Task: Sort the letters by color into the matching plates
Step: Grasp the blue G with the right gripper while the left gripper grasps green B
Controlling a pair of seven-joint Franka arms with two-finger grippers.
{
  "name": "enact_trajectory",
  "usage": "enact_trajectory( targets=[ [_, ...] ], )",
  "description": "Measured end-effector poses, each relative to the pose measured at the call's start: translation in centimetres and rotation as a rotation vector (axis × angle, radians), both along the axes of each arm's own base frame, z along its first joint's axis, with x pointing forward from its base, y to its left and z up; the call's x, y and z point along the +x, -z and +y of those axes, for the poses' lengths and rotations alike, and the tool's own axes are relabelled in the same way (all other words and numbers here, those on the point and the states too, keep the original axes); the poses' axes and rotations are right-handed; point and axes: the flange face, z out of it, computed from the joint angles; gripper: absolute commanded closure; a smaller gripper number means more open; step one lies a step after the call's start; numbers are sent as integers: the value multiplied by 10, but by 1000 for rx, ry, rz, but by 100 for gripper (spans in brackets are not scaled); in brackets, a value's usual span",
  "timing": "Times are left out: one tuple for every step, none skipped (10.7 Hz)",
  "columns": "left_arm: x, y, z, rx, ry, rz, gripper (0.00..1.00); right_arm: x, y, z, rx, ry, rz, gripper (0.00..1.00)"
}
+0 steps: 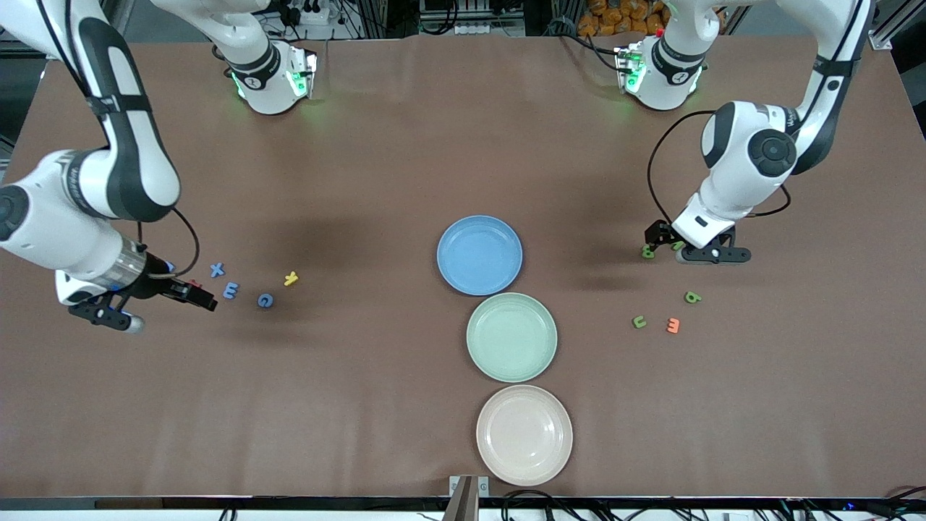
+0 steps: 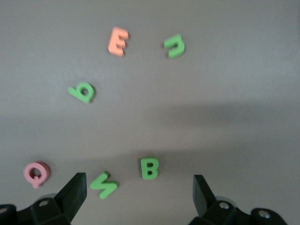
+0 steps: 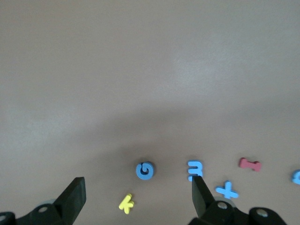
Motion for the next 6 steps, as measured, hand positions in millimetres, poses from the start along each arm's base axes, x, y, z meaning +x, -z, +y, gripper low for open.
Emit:
enact_trajectory(
  targets=[
    [-5,12,-1,-1,4,12,0,3,14,7,0,26,-2,0],
    [-7,21,-2,-4,6,15,3,5,31,16,1,48,0,0],
    [-9,30,-3,-9,6,12,4,7,48,25,0,68,3,0],
    [-12,40,-2,-13,4,14,7,8,66,33,-2,81,5,0],
    [-14,51,-2,-17,1,17,8,8,83,37,-5,87,12,0],
    [-15,61,-2,-22,-1,20,9,8,100,38,-8,90,20,0]
  ],
)
